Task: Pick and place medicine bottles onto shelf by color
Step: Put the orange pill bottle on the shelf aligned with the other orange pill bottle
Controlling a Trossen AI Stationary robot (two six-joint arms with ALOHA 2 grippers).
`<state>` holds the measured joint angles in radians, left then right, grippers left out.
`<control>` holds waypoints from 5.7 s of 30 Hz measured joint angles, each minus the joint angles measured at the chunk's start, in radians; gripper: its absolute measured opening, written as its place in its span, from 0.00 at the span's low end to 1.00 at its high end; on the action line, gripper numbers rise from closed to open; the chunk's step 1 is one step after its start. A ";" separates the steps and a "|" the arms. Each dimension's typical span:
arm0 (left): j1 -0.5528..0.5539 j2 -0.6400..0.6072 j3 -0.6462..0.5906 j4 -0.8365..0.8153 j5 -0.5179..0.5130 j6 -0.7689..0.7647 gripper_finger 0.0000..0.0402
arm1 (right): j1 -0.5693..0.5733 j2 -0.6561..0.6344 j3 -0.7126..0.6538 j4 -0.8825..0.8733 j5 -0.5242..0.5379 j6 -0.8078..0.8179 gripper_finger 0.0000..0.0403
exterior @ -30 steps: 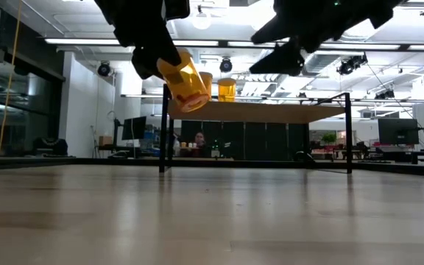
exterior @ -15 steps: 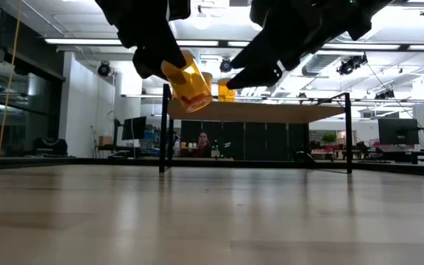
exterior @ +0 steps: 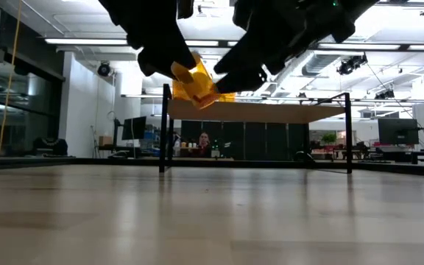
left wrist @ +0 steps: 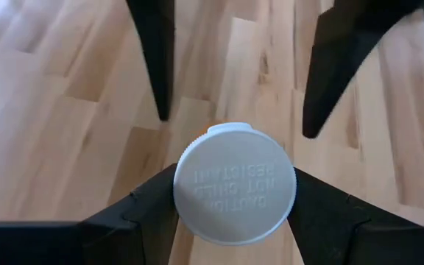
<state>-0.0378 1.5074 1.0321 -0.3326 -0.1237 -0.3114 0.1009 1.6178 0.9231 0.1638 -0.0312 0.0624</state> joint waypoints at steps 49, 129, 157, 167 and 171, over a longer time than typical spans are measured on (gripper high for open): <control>0.036 0.007 0.000 0.123 -0.016 0.087 0.52 | -0.009 0.025 0.012 0.051 0.091 -0.014 0.46; 0.078 -0.328 -0.300 0.672 -0.087 -0.105 0.69 | -0.280 0.088 -0.249 0.858 0.418 0.056 0.47; 0.076 -0.328 -0.300 0.666 -0.089 -0.097 0.69 | -0.298 0.089 -0.248 0.808 0.417 0.111 0.55; 0.076 -0.328 -0.300 0.666 -0.089 -0.097 0.69 | -0.298 0.089 -0.248 0.806 0.417 0.112 0.69; 0.076 -0.328 -0.300 0.666 -0.089 -0.097 0.69 | -0.298 0.089 -0.248 0.805 0.398 0.113 0.70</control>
<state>0.0387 1.1797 0.7322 0.3336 -0.2131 -0.4088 -0.1974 1.7073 0.6750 0.9691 0.3668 0.1753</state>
